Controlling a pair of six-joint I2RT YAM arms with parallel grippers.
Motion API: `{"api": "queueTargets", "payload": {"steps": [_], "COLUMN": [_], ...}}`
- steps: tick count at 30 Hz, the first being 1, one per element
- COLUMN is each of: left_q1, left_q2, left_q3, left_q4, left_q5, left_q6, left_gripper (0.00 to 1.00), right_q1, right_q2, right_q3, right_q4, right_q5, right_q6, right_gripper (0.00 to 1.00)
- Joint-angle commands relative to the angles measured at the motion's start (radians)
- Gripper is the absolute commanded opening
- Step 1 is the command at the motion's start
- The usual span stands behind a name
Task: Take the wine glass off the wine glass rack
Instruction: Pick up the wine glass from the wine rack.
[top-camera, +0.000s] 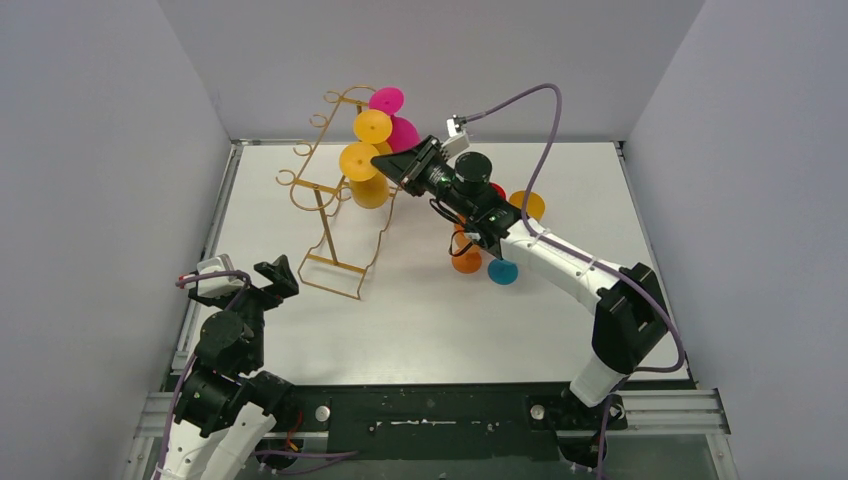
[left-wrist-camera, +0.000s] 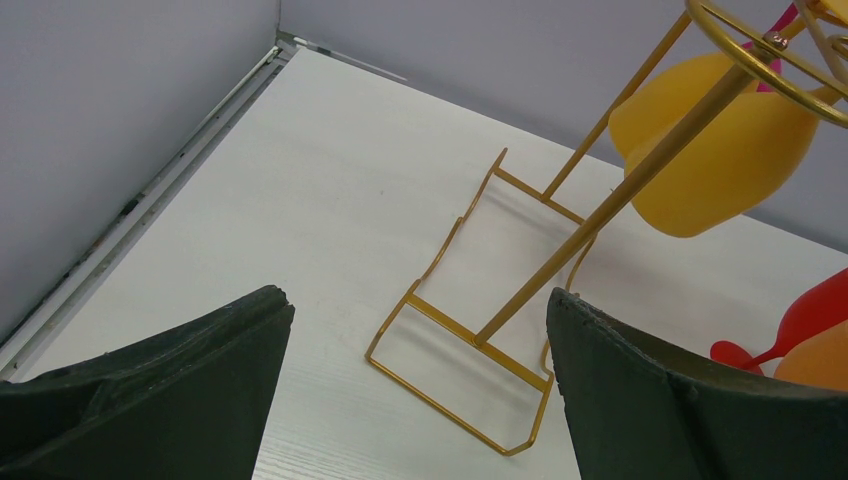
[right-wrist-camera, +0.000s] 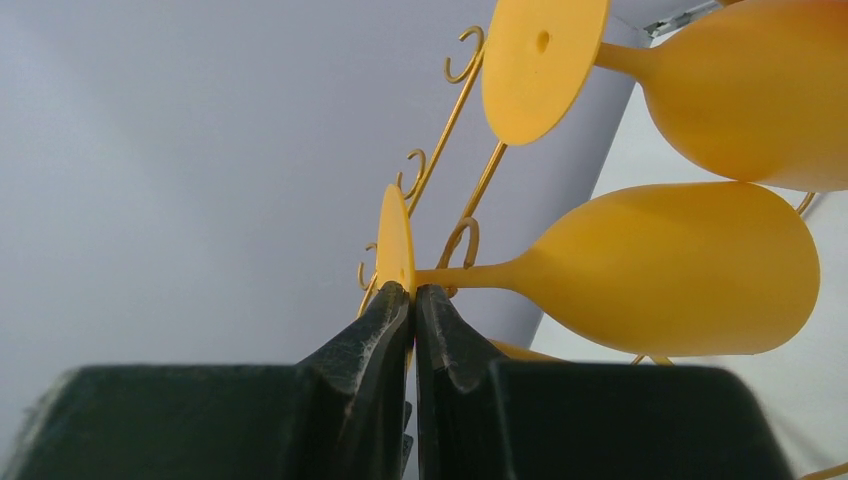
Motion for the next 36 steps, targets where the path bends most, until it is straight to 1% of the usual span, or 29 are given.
{"api": "queueTargets", "payload": {"steps": [1,5,17,19,24,29,36], "left_q1": [0.005,0.005,0.006,0.006,0.008,0.008,0.009], "left_q2": [0.007,0.006,0.002,0.009,0.016,0.019,0.022], "left_q3": [0.025,0.025,0.024,0.025,0.026,0.026,0.025], "left_q4": [0.039,0.038,0.039,0.042,0.041,0.039,0.042], "left_q5": [0.013,0.012,0.012,0.020,0.024,0.024,0.024], "left_q6": [0.007,0.008,0.008,0.009,0.011,0.011,0.013], "left_gripper": [0.97,0.97,0.97,0.97,0.97,0.97,0.97], "right_q1": [-0.014,-0.022,-0.019,-0.018,-0.027,-0.027,-0.028], "right_q2": [-0.053,-0.056,-0.075,-0.073,-0.091,-0.101,-0.108], "right_q3": [-0.025,-0.040,-0.064,-0.065,-0.104,-0.136,-0.158], "right_q4": [0.117,0.141,0.157,0.148,0.160,0.243,0.268], "right_q5": [-0.023,-0.040,-0.058,-0.079,-0.082,-0.099,-0.096], "right_q6": [0.080,0.106,0.089,0.077,0.080,0.101,0.116], "right_gripper": [0.00,0.00,0.00,0.00,0.00,0.00,0.00]}}
